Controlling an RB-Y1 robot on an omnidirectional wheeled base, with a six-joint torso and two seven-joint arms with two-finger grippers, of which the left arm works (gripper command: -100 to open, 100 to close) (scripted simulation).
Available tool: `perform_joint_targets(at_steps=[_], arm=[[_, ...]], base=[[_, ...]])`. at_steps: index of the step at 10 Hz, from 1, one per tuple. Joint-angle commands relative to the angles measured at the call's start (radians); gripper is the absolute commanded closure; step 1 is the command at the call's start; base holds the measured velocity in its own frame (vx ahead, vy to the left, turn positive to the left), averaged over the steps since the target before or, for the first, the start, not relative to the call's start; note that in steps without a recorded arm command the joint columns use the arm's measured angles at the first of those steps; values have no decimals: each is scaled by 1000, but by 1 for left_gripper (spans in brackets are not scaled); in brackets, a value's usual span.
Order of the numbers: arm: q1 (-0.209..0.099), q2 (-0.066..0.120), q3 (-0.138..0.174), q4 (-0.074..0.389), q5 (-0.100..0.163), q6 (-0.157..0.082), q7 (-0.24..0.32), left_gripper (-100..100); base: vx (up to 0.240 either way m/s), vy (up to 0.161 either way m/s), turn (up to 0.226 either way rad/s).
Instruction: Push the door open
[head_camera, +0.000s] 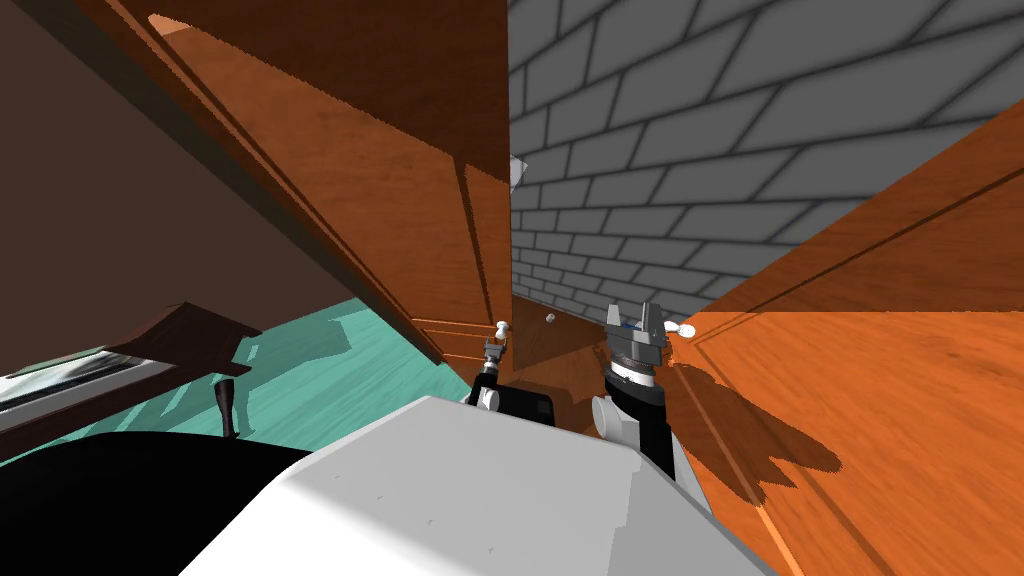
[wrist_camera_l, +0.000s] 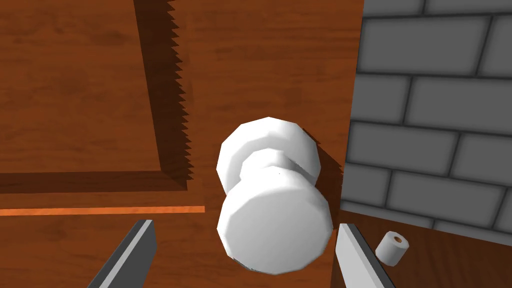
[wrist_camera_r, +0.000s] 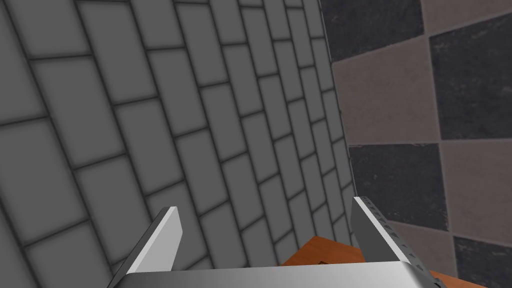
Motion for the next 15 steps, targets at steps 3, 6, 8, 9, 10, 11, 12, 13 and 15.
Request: perform_joint_targets(at_steps=[3, 6, 8, 9, 10, 11, 12, 13, 15], arm=[[-3, -7, 1, 4, 1, -4, 4, 100], [-3, -7, 1, 4, 1, -4, 4, 100], [-3, -7, 1, 4, 1, -4, 4, 100], [-3, -2, 10, 9, 6, 1, 0, 100], [-3, 0, 13, 9, 7, 0, 0, 100], [-4, 3, 21, 10, 11, -1, -2, 100], [-6, 7, 30, 11, 15, -2, -5, 100], [-8, 10, 41, 12, 20, -3, -7, 100], [-12, 16, 65, 14, 32, -7, -13, 100]], base=[[106, -14, -12], [-27, 1, -3], [-6, 0, 0], [120, -10, 13], [173, -32, 25], [184, -44, 48], [209, -38, 44], [185, -65, 48], [184, -54, 56]])
